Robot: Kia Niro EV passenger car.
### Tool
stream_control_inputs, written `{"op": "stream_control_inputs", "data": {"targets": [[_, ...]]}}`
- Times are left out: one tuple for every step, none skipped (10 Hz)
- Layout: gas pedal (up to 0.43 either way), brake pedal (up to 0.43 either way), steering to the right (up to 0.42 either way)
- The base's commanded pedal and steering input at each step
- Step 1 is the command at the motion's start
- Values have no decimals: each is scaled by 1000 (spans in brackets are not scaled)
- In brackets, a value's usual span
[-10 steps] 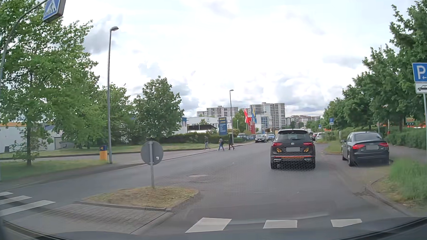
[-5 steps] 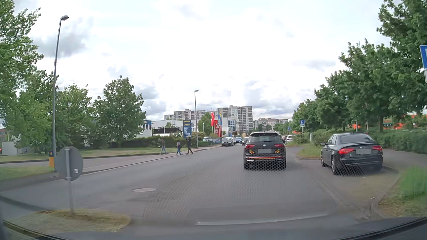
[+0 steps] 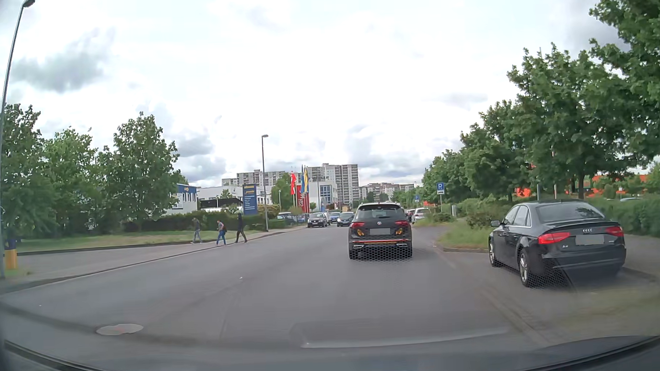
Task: Follow the waypoints while adhering to traffic rules and regulations
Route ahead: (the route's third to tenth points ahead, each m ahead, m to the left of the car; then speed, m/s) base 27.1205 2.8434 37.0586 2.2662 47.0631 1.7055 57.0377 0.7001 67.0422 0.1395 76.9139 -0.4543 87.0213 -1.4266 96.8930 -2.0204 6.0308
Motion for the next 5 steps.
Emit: {"op": "stream_control_inputs", "data": {"targets": [[260,0,49],[260,0,39],[260,0,31],[228,0,18],[228,0,10]]}}
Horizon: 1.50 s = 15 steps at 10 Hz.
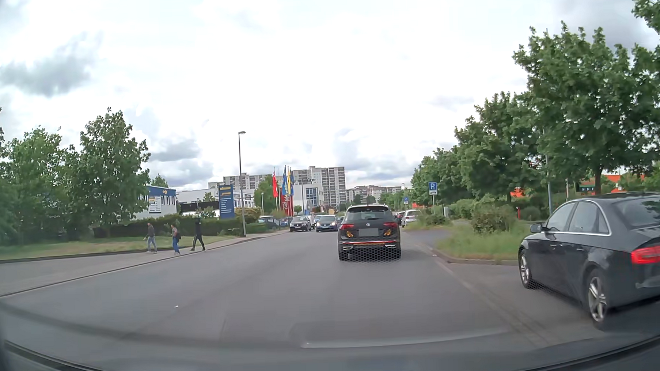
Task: Follow the waypoints while adhering to traffic rules and regulations
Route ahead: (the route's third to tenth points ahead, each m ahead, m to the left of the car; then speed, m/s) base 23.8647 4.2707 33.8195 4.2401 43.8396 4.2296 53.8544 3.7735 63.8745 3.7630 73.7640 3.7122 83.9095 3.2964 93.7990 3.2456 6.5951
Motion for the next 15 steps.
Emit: {"op": "stream_control_inputs", "data": {"targets": [[228,0,4],[228,0,2],[209,0,1],[177,0,1],[157,0,2],[138,0,2],[138,0,1],[130,0,1],[110,0,1],[39,0,4],[8,0,5],[0,0,8],[0,0,13],[0,0,14],[0,0,12]]}}
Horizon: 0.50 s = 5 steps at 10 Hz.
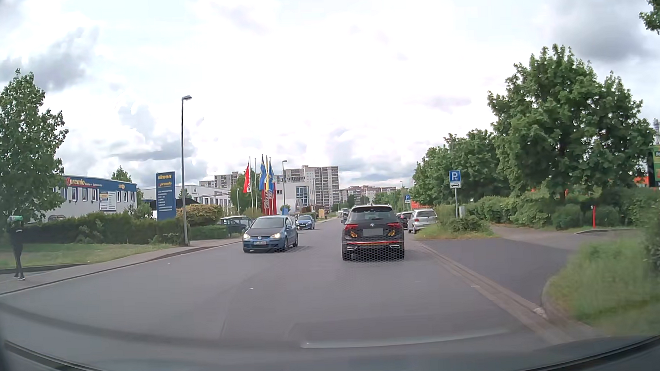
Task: Follow the waypoints while adhering to traffic rules and regulations
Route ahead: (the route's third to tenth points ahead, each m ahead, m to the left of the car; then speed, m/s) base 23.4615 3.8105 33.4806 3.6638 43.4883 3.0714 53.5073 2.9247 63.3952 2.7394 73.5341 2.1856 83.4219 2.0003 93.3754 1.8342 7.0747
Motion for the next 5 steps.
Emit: {"op": "stream_control_inputs", "data": {"targets": [[0,0,7],[0,0,3],[20,0,1],[28,0,1],[47,0,1]]}}
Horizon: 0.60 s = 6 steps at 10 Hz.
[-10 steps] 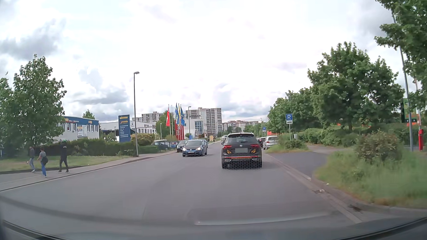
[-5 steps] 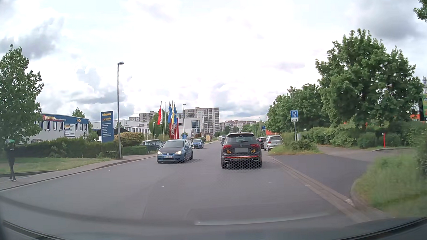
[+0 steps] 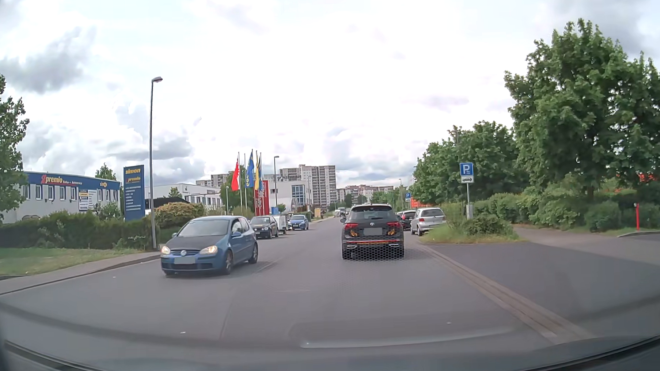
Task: Follow the waypoints while adhering to traffic rules and regulations
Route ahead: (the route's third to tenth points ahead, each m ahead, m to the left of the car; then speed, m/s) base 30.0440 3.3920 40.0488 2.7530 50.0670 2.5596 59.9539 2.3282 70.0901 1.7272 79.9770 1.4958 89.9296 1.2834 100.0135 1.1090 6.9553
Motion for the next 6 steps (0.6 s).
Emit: {"op": "stream_control_inputs", "data": {"targets": [[59,0,0],[67,0,-3],[87,0,-4],[118,0,-4],[130,0,-4],[130,0,-5]]}}
